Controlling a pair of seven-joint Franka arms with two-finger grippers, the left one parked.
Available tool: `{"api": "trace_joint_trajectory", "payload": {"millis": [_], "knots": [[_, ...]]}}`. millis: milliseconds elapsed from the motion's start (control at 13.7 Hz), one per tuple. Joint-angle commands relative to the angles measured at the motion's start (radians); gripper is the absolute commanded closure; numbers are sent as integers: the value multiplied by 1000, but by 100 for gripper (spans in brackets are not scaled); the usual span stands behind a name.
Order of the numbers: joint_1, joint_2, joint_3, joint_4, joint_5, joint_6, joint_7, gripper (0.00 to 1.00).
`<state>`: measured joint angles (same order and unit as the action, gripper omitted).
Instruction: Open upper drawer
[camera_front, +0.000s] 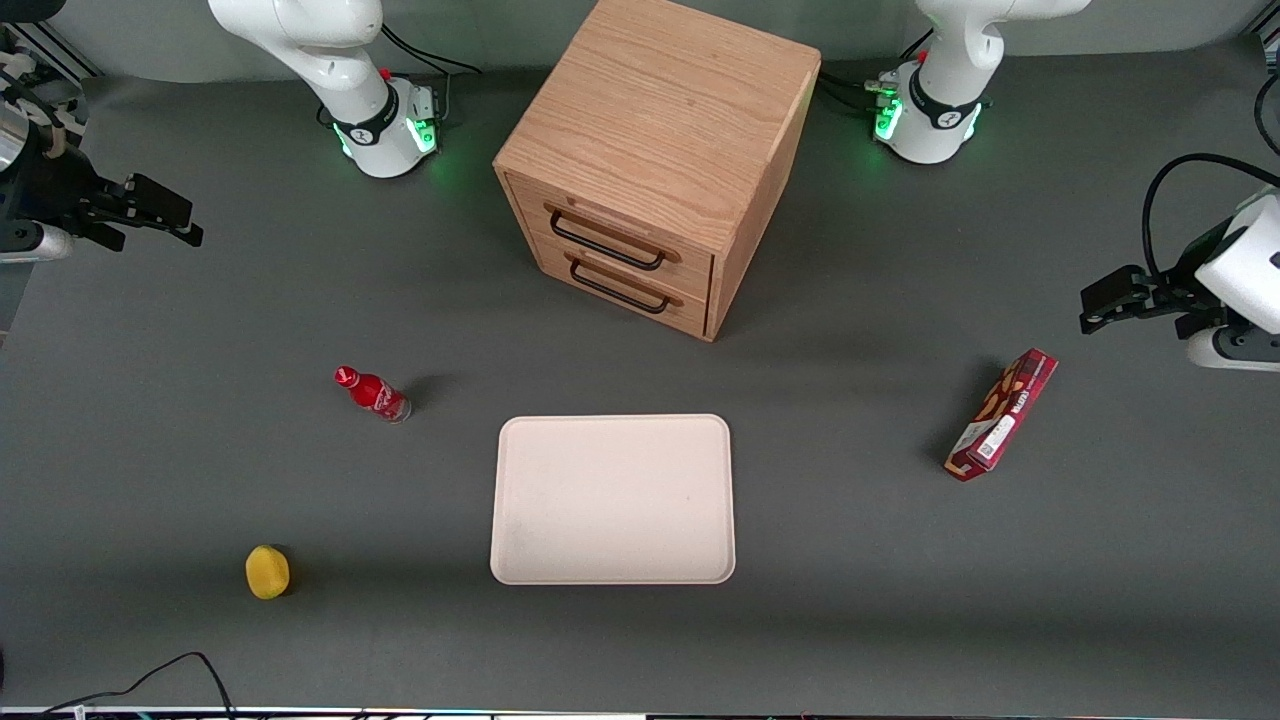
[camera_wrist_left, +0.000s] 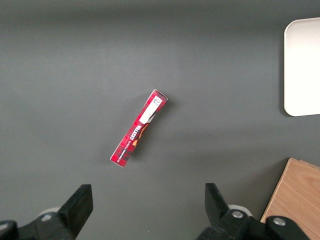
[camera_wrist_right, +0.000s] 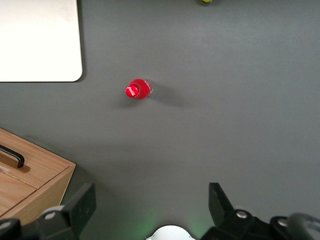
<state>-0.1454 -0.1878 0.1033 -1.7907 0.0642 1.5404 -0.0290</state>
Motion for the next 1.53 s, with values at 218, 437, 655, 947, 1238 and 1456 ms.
{"api": "trace_joint_trajectory", "payload": {"millis": [218, 437, 655, 947, 1238, 1456], "knots": [[6, -19, 4, -1, 17, 18, -19, 0], [6, -6, 56, 7, 20, 20, -15, 0], [7, 30, 99, 49, 23, 15, -15, 0], [4, 120, 133, 112, 130, 12, -18, 0], [12, 230, 180, 201, 224, -58, -45, 0], [16, 260, 232, 229, 262, -72, -49, 0]]}}
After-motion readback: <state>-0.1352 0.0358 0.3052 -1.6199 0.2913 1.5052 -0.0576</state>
